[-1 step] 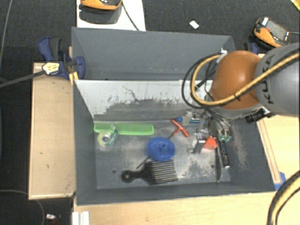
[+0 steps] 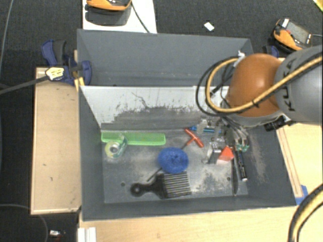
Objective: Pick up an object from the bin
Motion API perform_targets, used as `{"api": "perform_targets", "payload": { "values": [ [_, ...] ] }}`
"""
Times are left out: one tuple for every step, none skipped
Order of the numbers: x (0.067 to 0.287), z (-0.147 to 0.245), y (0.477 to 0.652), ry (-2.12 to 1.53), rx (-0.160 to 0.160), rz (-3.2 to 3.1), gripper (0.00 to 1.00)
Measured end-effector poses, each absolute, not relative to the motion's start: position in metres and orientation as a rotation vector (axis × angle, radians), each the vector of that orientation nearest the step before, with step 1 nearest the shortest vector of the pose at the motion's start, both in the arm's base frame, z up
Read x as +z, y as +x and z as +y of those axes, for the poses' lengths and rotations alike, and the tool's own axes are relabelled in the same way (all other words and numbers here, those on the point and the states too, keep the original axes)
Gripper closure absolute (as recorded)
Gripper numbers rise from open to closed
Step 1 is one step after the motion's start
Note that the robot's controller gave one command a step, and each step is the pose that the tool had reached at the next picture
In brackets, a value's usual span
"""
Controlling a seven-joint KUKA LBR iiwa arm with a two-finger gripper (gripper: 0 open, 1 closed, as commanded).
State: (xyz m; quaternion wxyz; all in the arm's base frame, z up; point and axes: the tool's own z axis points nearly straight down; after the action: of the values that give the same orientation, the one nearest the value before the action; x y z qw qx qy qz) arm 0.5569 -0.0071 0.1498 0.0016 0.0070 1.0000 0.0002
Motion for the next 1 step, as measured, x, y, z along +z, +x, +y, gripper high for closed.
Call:
{"api": "perform_targets", "payload": {
  "values": [
    [0.0706,0.0574,0.5504,-0.070,0.002,3.135,0.00]
  ]
}}
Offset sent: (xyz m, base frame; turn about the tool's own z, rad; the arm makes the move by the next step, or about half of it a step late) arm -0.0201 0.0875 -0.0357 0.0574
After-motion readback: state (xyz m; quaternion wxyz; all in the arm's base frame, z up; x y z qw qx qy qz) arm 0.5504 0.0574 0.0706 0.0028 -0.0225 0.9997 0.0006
